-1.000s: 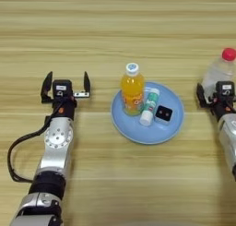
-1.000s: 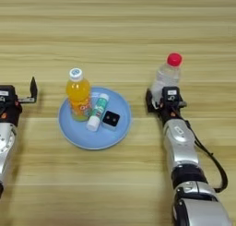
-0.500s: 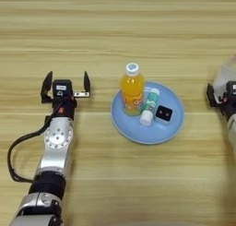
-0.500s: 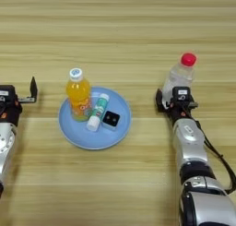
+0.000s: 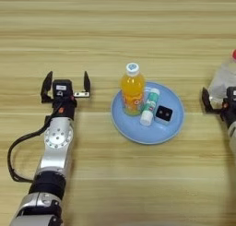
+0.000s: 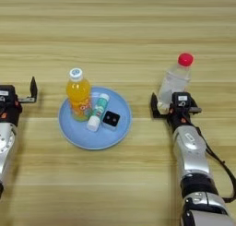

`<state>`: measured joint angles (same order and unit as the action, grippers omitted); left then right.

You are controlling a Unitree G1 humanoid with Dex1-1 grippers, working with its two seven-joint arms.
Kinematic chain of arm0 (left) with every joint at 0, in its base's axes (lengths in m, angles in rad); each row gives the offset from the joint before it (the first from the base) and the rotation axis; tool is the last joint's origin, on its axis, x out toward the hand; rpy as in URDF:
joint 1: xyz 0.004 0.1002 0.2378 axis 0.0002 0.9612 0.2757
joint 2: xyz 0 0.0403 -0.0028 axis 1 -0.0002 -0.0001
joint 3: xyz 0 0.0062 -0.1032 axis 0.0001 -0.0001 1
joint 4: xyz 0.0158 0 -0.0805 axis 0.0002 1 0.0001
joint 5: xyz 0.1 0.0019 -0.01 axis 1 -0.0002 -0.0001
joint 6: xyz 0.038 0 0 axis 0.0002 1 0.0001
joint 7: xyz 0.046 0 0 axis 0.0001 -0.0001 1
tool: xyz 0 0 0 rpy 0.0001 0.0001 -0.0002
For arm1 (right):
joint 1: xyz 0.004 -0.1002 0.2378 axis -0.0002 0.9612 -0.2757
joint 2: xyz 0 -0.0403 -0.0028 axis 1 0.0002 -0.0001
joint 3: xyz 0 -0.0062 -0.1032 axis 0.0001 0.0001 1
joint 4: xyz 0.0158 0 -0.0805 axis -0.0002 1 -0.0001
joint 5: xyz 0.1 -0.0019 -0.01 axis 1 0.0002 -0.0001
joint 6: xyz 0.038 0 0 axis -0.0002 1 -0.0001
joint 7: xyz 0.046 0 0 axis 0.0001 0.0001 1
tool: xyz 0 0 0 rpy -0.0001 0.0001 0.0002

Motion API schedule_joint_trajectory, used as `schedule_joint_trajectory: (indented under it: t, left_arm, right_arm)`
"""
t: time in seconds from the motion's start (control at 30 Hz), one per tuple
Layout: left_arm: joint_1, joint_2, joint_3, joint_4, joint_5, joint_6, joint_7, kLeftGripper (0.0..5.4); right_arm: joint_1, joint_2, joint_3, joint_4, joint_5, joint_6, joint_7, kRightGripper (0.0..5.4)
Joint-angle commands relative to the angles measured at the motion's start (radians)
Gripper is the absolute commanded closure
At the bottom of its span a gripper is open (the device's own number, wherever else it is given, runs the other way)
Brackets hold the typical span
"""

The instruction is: Move the objects on the table

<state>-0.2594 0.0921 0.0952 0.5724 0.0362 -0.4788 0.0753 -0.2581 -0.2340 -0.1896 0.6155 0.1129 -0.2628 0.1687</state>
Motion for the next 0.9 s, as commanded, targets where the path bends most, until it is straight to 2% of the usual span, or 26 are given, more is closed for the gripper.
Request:
schedule_joint_trajectory:
  t: [0.03, 0.27, 0.43, 0.6, 0.77, 0.9]
  left_arm:
    - [-0.015, 0.001, -0.001, 0.012, 0.0, -0.006, -0.002, 0.0]
    - [-0.019, 0.0, -0.001, 0.018, 0.001, -0.009, 0.0, 0.0]
    - [-0.025, -0.001, -0.001, 0.027, 0.001, -0.011, 0.0, 0.0]
    - [-0.029, -0.002, -0.001, 0.035, 0.002, -0.014, 0.003, 0.0]
    - [-0.028, -0.002, -0.003, 0.034, 0.003, -0.015, 0.005, 0.0]
    - [-0.028, -0.002, -0.002, 0.035, 0.003, -0.014, 0.004, 0.0]
  right_arm:
    - [0.092, 0.005, -0.004, -0.124, 0.017, 0.06, 0.002, 0.02]
    - [0.252, 0.028, 0.014, -0.319, 0.016, 0.112, -0.005, 0.02]
    - [0.334, 0.059, 0.054, -0.403, 0.001, 0.122, 0.001, 0.02]
    - [0.393, 0.097, 0.113, -0.473, 0.003, 0.147, 0.017, 0.02]
    - [0.451, 0.117, 0.178, -0.606, 0.006, 0.182, 0.041, 0.02]
    - [0.465, 0.111, 0.171, -0.723, 0.025, 0.226, 0.036, 0.02]
